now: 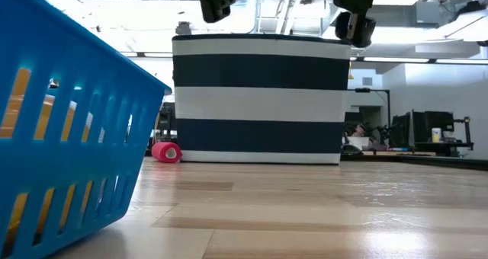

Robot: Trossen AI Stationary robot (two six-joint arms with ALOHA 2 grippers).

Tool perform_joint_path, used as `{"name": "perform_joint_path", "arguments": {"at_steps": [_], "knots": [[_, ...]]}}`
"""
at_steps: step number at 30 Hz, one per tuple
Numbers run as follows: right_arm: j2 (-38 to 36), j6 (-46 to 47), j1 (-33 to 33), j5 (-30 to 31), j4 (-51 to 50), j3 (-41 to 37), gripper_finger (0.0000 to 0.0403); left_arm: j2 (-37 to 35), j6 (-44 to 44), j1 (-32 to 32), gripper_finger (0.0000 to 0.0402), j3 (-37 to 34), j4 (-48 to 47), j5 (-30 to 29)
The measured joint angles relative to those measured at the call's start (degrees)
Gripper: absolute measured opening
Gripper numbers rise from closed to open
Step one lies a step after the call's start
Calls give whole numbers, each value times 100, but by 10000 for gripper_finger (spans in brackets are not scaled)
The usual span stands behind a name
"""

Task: Pick & place medical supplies in basket/bin
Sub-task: Put the green bandage into the transparent bin

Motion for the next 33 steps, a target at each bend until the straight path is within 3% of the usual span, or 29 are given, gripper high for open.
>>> {"name": "perform_joint_path", "arguments": {"at_steps": [7,15,33], "knots": [[0,26,-4,31,4,-4,103,61,-17,0,341,-2,-55,-164],[0,21,-1,80,40,-4,103,57,-80,-2,287,-2,-64,-394],[-4,-12,-23,209,371,-4,103,55,-229,-186,101,-4,46,-695]]}}
